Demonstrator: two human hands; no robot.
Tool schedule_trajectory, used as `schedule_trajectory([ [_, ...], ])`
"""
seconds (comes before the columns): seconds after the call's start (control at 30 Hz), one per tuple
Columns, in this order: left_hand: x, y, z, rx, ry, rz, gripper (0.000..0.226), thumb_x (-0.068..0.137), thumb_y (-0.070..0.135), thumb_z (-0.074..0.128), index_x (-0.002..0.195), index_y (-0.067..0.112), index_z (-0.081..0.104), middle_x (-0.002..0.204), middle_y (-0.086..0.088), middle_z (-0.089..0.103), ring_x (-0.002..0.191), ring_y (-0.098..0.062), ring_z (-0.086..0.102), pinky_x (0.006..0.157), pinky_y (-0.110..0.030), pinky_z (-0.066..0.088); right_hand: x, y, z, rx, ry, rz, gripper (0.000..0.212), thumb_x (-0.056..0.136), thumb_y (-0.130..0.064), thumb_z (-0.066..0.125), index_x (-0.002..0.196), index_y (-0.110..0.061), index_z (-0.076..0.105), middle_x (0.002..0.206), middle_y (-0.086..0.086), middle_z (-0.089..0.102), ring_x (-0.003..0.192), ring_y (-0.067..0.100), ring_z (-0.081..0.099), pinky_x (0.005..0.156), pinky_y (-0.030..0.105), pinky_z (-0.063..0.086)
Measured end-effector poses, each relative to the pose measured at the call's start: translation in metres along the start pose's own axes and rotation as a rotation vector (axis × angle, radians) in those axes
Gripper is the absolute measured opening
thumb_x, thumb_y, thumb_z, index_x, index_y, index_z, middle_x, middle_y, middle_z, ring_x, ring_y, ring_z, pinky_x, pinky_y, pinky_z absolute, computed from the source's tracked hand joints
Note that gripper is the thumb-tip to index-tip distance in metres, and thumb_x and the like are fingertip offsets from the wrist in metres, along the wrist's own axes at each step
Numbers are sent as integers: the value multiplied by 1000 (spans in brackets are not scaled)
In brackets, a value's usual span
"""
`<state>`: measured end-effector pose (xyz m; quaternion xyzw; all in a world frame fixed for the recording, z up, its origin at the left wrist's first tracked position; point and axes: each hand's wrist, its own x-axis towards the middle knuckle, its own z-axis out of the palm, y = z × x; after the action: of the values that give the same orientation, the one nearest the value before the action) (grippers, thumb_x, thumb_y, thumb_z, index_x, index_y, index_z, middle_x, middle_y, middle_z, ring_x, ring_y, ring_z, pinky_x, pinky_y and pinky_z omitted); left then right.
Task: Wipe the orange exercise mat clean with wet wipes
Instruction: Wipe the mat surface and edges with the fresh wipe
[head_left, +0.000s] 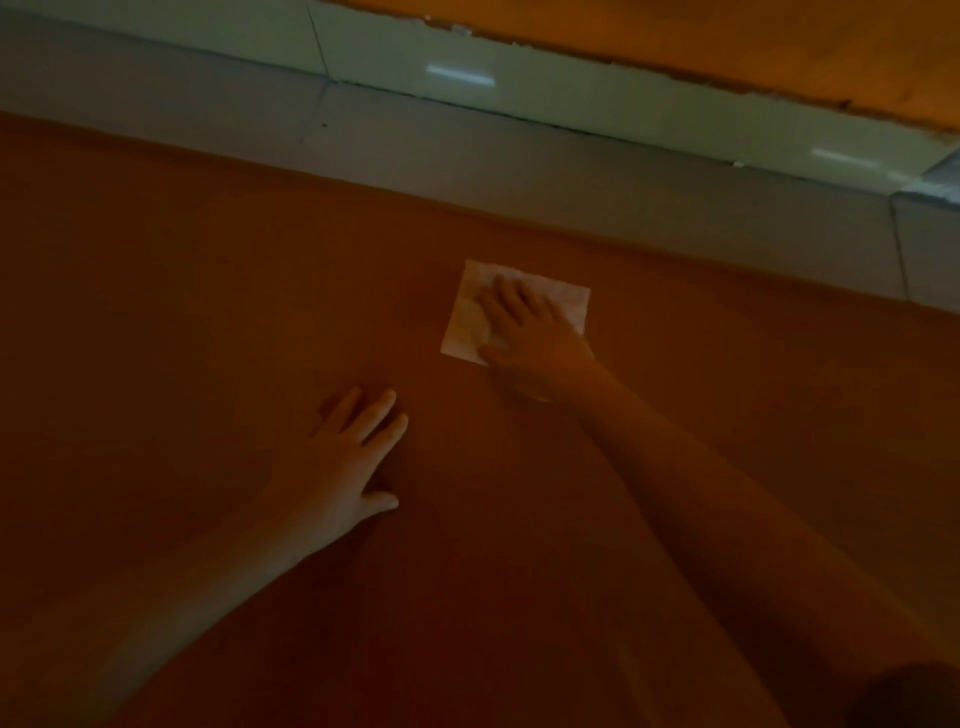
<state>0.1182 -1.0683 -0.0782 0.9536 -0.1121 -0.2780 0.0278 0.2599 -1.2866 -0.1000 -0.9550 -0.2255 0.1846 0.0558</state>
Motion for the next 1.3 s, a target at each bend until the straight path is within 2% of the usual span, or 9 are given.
schedule_trajectory([
  [0.1,1,-1,3,-17,8,-10,91,88,58,52,144,32,-14,147,11,-34,143,-19,-23,120,-49,0,0,50,-13,-91,28,104,60,100,-44,13,153,-16,12,161,12,-2,147,32,-5,118,53,8],
  [0.27,1,-6,7,-40,66,31,91,85,56,58,141,32,-10,150,10,-26,137,-16,-22,119,-52,4,21,64,-28,82,8,474,63,100,-38,28,154,-17,4,161,11,-6,147,34,-5,117,53,11],
  [0.37,0,-8,11,-98,166,61,96,73,49,76,147,27,19,155,5,-1,142,-25,0,113,-61,17,24,37,-25,100,16,377,64,103,-37,32,154,-17,-2,160,10,-11,147,33,-10,118,54,8],
  [0.5,1,-4,9,-50,77,26,91,85,54,60,149,30,1,151,11,-22,146,-21,-14,118,-49,3,-13,57,-24,-68,-1,186,61,103,-37,32,154,-19,2,160,9,-12,146,30,-12,116,57,5],
  [0.7,1,-4,9,-71,86,14,90,85,52,61,149,29,2,150,10,-22,147,-25,-11,120,-51,4,-24,82,-9,190,106,634,63,103,-41,26,154,-17,-3,160,11,-11,147,30,-9,118,53,2],
  [0.9,3,-3,9,-71,87,8,92,84,52,62,146,28,-2,153,8,-18,146,-24,-11,120,-50,2,-84,-3,43,46,43,66,62,102,-44,19,151,-24,-12,157,3,-22,145,25,-21,116,45,-11],
  [1.0,2,-1,6,-20,50,-1,91,86,55,56,151,29,-2,155,8,-21,147,-25,-12,119,-48,1,-116,4,53,-6,0,-23,63,95,-54,4,149,-30,-16,155,0,-27,143,20,-24,113,40,-17],
  [1.23,0,1,-3,17,-8,-14,88,88,55,54,154,28,2,160,2,-16,148,-28,-11,120,-49,3,-115,38,44,195,100,584,59,103,-43,17,153,-24,-7,159,5,-18,146,23,-15,117,46,-5],
  [1.3,0,2,-4,37,-33,-16,88,89,56,52,153,28,-1,160,2,-18,147,-28,-12,120,-49,4,-115,14,54,162,100,569,60,101,-43,13,153,-21,-6,159,7,-15,147,26,-14,119,50,-3],
])
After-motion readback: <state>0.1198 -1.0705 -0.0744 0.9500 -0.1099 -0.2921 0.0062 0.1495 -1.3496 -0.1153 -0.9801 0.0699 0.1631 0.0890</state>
